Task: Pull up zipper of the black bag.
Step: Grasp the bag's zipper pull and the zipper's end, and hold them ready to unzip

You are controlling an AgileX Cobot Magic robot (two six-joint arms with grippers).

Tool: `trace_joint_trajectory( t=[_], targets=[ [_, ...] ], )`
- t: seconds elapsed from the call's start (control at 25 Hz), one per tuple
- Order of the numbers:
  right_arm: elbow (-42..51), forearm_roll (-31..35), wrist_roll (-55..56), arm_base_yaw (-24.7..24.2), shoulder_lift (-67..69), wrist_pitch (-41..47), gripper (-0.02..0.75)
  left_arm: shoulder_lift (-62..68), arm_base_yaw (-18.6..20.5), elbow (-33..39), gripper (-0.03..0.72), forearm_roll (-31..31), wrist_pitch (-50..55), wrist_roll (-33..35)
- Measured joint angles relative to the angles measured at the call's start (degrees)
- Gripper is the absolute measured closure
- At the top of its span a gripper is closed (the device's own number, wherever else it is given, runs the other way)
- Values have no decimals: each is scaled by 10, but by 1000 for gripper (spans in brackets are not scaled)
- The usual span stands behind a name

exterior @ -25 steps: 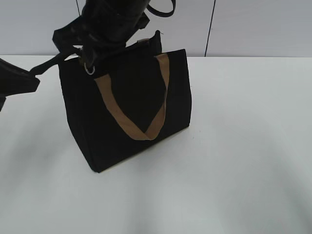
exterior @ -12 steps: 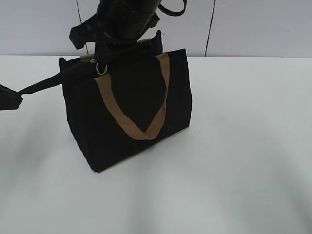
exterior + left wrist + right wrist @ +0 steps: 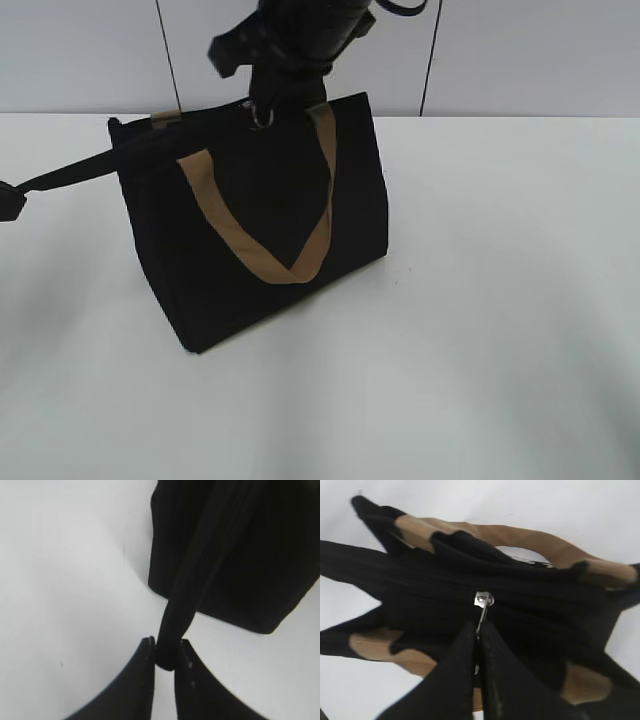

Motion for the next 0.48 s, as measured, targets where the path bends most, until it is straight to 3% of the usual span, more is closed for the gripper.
trace_joint_trajectory(
  t=[0.28,0.48],
  targets=[
    [0,-4,-6,-77,0,4,752,0,0,0,619,-13,0,0],
    [0,4,-12,-88,0,11,752,0,0,0,619,-29,0,0]
  ],
)
